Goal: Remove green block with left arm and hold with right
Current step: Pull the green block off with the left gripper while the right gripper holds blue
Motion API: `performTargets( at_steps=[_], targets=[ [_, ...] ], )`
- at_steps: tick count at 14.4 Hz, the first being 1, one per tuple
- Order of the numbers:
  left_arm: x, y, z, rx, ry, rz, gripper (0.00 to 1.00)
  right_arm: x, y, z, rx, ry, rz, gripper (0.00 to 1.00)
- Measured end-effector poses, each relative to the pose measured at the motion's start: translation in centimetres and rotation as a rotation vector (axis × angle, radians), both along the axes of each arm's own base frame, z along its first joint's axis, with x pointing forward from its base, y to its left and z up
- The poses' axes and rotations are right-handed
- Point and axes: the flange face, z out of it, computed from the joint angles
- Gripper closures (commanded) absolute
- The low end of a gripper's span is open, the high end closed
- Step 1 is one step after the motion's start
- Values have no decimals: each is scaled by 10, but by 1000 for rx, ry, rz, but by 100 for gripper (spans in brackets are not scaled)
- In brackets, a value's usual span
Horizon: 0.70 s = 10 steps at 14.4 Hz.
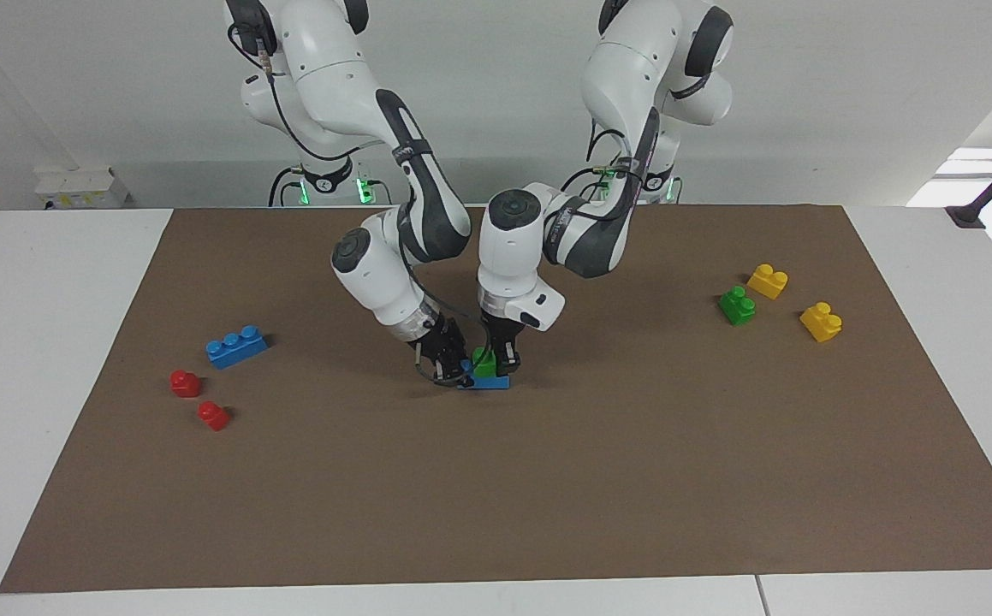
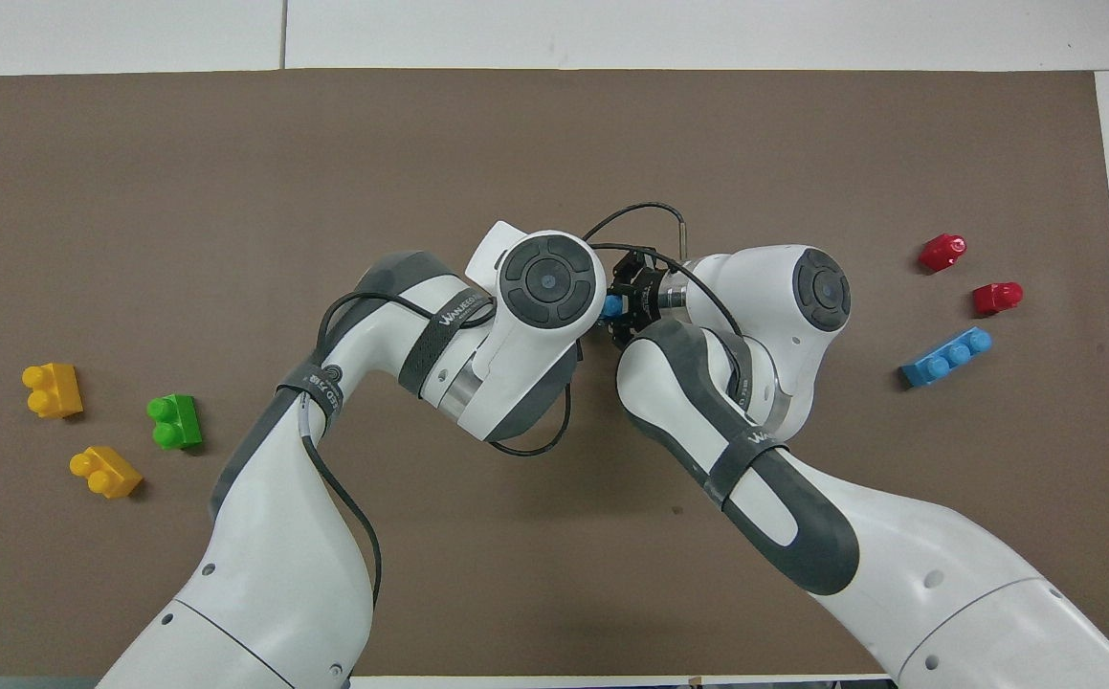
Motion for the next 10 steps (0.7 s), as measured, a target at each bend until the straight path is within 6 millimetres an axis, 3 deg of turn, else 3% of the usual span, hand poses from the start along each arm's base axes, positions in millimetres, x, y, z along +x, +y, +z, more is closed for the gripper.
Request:
performTargets(
  at_steps=[7, 10],
  targets=[
    [-1, 1, 7, -3, -5, 1, 100, 0, 0, 1, 0, -8, 5, 100],
    [-3, 10, 36, -20, -31, 16, 100, 0, 0, 0, -3, -13, 0, 100]
  ],
)
